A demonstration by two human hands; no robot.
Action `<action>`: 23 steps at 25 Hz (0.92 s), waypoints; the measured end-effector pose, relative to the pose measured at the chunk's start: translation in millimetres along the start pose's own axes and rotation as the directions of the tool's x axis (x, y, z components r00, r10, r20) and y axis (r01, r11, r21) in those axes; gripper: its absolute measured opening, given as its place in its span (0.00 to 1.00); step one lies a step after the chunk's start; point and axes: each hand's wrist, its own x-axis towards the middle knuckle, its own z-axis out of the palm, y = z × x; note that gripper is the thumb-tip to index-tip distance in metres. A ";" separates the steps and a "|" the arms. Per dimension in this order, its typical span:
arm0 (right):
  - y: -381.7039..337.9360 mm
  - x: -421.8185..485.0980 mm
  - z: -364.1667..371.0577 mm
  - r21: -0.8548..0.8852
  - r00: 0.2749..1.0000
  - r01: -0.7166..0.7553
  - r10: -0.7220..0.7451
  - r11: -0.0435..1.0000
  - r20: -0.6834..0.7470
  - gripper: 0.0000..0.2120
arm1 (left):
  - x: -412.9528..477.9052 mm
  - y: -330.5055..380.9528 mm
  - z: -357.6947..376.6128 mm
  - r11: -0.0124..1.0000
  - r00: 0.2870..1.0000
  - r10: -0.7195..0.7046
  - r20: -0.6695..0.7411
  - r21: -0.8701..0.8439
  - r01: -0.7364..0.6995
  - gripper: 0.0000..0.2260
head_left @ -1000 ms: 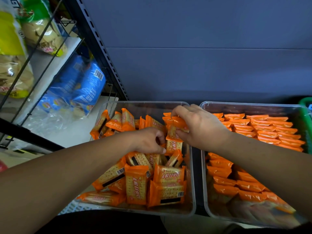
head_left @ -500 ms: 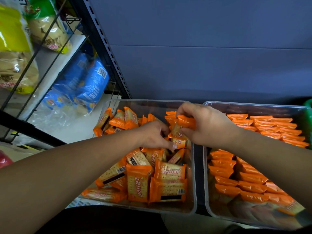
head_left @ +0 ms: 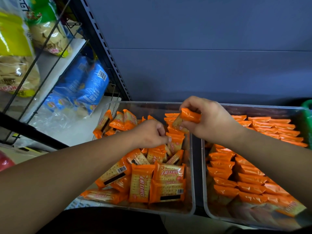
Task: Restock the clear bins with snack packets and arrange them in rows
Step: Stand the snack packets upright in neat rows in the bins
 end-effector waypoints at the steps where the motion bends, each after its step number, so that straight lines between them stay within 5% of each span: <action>1: 1.4 -1.5 -1.4 0.048 0.999 -0.038 0.038 0.998 0.003 0.16 | 0.3 -0.1 1.7 1.000 0.999 0.009 -0.031 -0.011 -0.009 0.14; 7: 1.0 -4.0 -5.4 0.188 0.988 -0.154 0.153 0.970 0.022 0.16 | -17.0 9.8 -17.3 0.998 0.978 -0.024 0.207 0.061 0.011 0.25; 13: -6.5 -0.3 -4.1 0.279 0.975 -0.223 0.220 0.934 0.040 0.15 | -34.2 21.6 -21.5 0.921 0.928 -0.010 0.372 0.365 -0.136 0.32; 17: -11.2 -0.1 -7.0 0.281 0.976 -0.216 0.217 0.935 0.026 0.15 | -42.7 30.1 -32.6 0.913 0.971 0.113 0.211 0.363 -0.185 0.26; 20: -14.0 3.4 -11.0 0.320 0.970 -0.217 0.241 0.922 -0.036 0.14 | -56.9 31.2 -60.7 0.909 0.984 0.171 -0.042 0.392 -0.141 0.25; 23: -15.3 6.0 -8.0 0.332 0.965 -0.220 0.254 0.917 -0.062 0.14 | -63.5 12.7 -79.8 0.990 0.930 0.085 -0.357 0.134 -0.039 0.18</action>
